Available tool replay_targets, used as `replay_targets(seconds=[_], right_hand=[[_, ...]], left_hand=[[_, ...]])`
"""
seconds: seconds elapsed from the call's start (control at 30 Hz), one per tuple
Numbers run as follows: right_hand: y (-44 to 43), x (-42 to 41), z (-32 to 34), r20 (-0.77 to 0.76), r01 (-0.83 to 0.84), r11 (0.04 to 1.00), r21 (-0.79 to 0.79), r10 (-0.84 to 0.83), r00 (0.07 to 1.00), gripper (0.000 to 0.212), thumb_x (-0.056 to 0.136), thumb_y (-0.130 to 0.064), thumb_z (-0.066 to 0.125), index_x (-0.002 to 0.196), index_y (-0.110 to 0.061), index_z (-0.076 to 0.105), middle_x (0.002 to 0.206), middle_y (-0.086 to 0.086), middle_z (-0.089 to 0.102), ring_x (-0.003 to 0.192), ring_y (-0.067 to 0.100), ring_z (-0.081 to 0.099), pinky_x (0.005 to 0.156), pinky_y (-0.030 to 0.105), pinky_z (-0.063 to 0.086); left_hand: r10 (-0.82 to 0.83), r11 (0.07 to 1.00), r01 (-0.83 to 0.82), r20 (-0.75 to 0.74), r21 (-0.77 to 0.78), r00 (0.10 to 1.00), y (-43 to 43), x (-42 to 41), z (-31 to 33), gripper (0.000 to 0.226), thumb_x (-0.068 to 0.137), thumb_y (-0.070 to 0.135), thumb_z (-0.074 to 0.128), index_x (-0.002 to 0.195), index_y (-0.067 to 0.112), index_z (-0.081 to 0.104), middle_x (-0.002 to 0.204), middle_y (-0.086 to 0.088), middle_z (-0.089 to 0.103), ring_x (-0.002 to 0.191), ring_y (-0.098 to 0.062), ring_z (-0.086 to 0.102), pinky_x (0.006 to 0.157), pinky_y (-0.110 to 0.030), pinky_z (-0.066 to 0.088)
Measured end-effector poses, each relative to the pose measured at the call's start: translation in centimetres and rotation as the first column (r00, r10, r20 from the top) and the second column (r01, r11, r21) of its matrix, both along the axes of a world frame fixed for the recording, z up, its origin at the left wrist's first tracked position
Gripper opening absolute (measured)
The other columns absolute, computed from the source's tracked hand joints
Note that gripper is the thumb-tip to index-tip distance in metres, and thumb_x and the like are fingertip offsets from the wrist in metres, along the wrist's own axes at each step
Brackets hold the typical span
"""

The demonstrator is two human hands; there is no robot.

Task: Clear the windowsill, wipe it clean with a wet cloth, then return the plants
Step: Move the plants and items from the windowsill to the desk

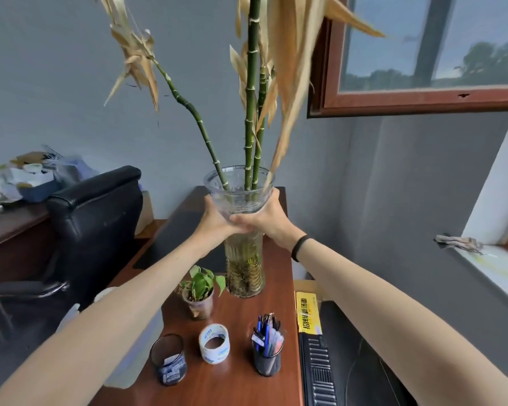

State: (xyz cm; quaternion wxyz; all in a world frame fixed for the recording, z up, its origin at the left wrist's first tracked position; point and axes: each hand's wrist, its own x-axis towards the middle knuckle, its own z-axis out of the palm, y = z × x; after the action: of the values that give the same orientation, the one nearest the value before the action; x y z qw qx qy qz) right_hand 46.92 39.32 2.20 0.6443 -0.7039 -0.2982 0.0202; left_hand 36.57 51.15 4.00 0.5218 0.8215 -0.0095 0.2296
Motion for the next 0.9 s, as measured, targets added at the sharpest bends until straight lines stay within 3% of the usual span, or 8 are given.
replay_targets(seconds=[0.13, 0.27, 0.37, 0.47, 0.57, 0.73, 0.83, 0.9], right_hand=[[0.1, 2.0, -1.9, 0.051, 0.030, 0.999, -0.015, -0.029, 0.998, 0.115, 0.035, -0.043, 0.097, 0.132, -0.015, 0.041, 0.128, 0.003, 0.056, 0.118, 0.014, 0.057, 0.100, 0.041, 0.047], [0.0, 3.9, -3.7, 0.042, -0.026, 0.998, -0.058, 0.029, 0.999, 0.086, 0.048, -0.021, 0.096, 0.123, -0.015, 0.053, 0.120, 0.006, 0.063, 0.113, 0.019, 0.061, 0.098, 0.046, 0.048], [0.4, 6.1, -5.5, -0.028, -0.024, 0.997, -0.068, 0.022, 0.999, 0.094, 0.045, -0.025, 0.097, 0.125, -0.021, 0.048, 0.124, 0.011, 0.057, 0.114, 0.020, 0.060, 0.095, 0.045, 0.051], [1.0, 8.1, -6.7, -0.003, -0.013, 0.994, -0.110, 0.013, 1.000, 0.066, 0.058, -0.001, 0.089, 0.111, -0.021, 0.055, 0.116, 0.006, 0.064, 0.110, 0.016, 0.062, 0.096, 0.035, 0.050], [1.8, 10.2, -7.7, -0.021, 0.014, 0.993, -0.119, -0.016, 1.000, 0.082, 0.055, -0.011, 0.092, 0.119, -0.034, 0.046, 0.126, 0.004, 0.057, 0.122, 0.018, 0.054, 0.104, 0.039, 0.043], [3.5, 13.7, -11.2, -0.092, 0.008, 0.988, -0.152, -0.023, 0.995, 0.074, 0.058, -0.011, 0.091, 0.122, -0.022, 0.057, 0.122, 0.006, 0.064, 0.116, 0.022, 0.060, 0.100, 0.048, 0.046], [4.3, 14.8, -12.7, -0.136, 0.019, 0.981, -0.195, -0.046, 0.990, 0.095, 0.050, -0.023, 0.096, 0.132, -0.023, 0.047, 0.127, 0.005, 0.060, 0.119, 0.020, 0.057, 0.100, 0.046, 0.046], [4.6, 15.7, -14.1, -0.120, 0.036, 0.982, -0.186, -0.059, 0.991, 0.091, 0.054, -0.007, 0.092, 0.132, -0.021, 0.045, 0.127, 0.004, 0.061, 0.119, 0.019, 0.057, 0.101, 0.041, 0.046]], left_hand=[[0.034, 0.999, -0.034, -0.071, 0.003, 0.997, 0.6, 2.9, -2.2, 0.102, 0.041, 0.044, 0.095, 0.127, 0.019, 0.047, 0.117, 0.012, 0.065, 0.108, 0.001, 0.060, 0.095, -0.028, 0.050], [0.056, 0.996, -0.065, -0.126, -0.066, 0.990, 1.0, 5.7, -4.1, 0.105, 0.037, 0.040, 0.095, 0.123, 0.015, 0.041, 0.116, 0.006, 0.062, 0.105, -0.006, 0.060, 0.087, -0.023, 0.051], [0.054, 0.990, -0.078, -0.204, -0.115, 0.977, 1.9, 8.1, -6.0, 0.107, 0.031, 0.042, 0.093, 0.114, 0.024, 0.027, 0.117, 0.003, 0.057, 0.107, -0.013, 0.058, 0.090, -0.036, 0.053], [0.070, 0.990, -0.098, -0.242, -0.105, 0.968, 3.3, 11.1, -8.4, 0.112, 0.026, 0.051, 0.092, 0.116, 0.024, 0.029, 0.116, 0.003, 0.057, 0.106, -0.015, 0.059, 0.089, -0.043, 0.054], [0.056, 0.988, -0.094, -0.289, -0.120, 0.956, 4.7, 14.0, -10.2, 0.114, 0.025, 0.052, 0.092, 0.116, 0.026, 0.028, 0.116, 0.004, 0.056, 0.105, -0.015, 0.058, 0.089, -0.043, 0.054], [-0.012, 0.987, -0.038, -0.301, -0.157, 0.954, 6.1, 17.4, -12.3, 0.091, 0.042, 0.028, 0.095, 0.104, 0.032, 0.029, 0.111, 0.006, 0.059, 0.103, -0.010, 0.058, 0.087, -0.030, 0.052], [-0.035, 0.989, -0.003, -0.257, -0.145, 0.966, 6.8, 19.0, -13.6, 0.081, 0.047, 0.013, 0.094, 0.097, 0.039, 0.037, 0.101, 0.012, 0.061, 0.097, -0.001, 0.058, 0.082, -0.022, 0.050], [-0.059, 0.984, 0.010, -0.270, -0.181, 0.961, 7.3, 20.1, -15.0, 0.090, 0.044, 0.014, 0.095, 0.107, 0.036, 0.035, 0.108, 0.010, 0.059, 0.103, -0.002, 0.057, 0.082, -0.019, 0.050]])
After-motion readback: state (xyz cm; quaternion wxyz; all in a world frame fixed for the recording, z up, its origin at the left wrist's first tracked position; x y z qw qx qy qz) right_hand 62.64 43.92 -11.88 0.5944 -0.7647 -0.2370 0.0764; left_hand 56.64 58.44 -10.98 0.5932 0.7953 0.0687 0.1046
